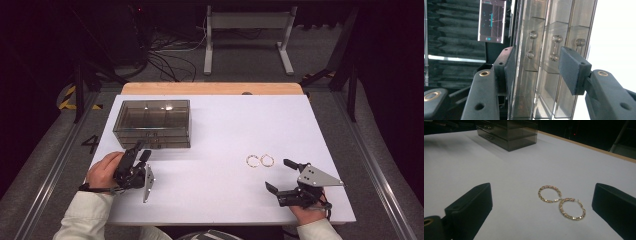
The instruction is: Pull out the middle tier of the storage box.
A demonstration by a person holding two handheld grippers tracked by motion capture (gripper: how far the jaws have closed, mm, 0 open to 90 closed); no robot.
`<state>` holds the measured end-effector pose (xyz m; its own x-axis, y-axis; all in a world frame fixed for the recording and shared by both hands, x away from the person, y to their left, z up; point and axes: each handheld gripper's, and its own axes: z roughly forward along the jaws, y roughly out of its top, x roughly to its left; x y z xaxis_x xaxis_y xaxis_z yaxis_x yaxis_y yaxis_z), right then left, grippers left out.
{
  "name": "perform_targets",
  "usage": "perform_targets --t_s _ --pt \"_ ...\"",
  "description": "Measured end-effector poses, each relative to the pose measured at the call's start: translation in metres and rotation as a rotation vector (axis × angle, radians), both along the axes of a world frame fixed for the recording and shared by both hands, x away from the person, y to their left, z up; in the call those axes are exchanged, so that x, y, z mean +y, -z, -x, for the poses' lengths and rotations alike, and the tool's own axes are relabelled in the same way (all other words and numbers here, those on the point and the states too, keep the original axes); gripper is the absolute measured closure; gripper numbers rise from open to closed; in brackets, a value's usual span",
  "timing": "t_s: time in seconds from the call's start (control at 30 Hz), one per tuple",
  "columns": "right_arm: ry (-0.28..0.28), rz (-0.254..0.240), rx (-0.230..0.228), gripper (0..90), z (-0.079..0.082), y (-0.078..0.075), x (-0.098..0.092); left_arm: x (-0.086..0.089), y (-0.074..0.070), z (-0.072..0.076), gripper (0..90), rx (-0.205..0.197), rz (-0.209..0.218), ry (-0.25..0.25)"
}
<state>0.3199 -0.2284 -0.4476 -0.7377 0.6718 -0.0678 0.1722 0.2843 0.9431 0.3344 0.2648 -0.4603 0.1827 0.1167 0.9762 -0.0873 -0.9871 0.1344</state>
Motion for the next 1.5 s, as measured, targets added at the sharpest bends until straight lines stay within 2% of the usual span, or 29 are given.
perform_targets --t_s 0.23,0.27,0.3,0.4,0.53,0.73,0.77,0.8,0.87,0.9,1.2,1.5 --pt "0.011 -0.005 0.004 3.9 0.002 0.001 -0.003 0.001 0.005 -0.011 51.9 -0.012 -0.027 -0.003" --pt "0.016 -0.005 0.002 3.9 0.002 0.0 -0.003 0.001 0.007 -0.012 52.3 -0.007 -0.017 -0.005" --pt "0.017 -0.003 0.003 3.9 0.002 0.001 -0.002 0.0 0.006 -0.012 52.6 -0.003 -0.03 -0.005" --pt "0.018 0.004 0.005 3.9 0.003 0.001 -0.002 -0.001 0.009 -0.014 55.0 -0.003 -0.026 0.007" --pt "0.026 0.001 0.004 3.9 0.006 0.001 -0.005 -0.002 0.011 -0.018 58.4 0.015 -0.053 0.006" --pt "0.036 0.002 0.005 3.9 0.008 0.001 -0.007 -0.002 0.016 -0.023 63.2 0.018 -0.057 -0.002" --pt "0.038 0.002 0.005 3.9 0.009 0.001 -0.008 -0.002 0.016 -0.024 64.3 0.025 -0.07 -0.002" --pt "0.041 0.002 0.003 3.9 0.009 0.001 -0.008 -0.002 0.017 -0.026 65.2 0.025 -0.06 -0.004" --pt "0.044 0.002 0.003 3.9 0.01 0.002 -0.009 -0.002 0.018 -0.027 66.6 0.041 -0.068 -0.007" --pt "0.048 0.002 0.004 3.9 0.011 0.001 -0.01 -0.002 0.019 -0.028 67.1 0.035 -0.064 -0.007" --pt "0.056 0.0 0.005 3.9 0.014 0.002 -0.013 -0.001 0.021 -0.033 71.3 0.063 -0.078 -0.024" --pt "0.068 0.001 0.004 3.9 0.017 0.002 -0.015 -0.002 0.023 -0.037 73.8 0.062 -0.089 -0.02"
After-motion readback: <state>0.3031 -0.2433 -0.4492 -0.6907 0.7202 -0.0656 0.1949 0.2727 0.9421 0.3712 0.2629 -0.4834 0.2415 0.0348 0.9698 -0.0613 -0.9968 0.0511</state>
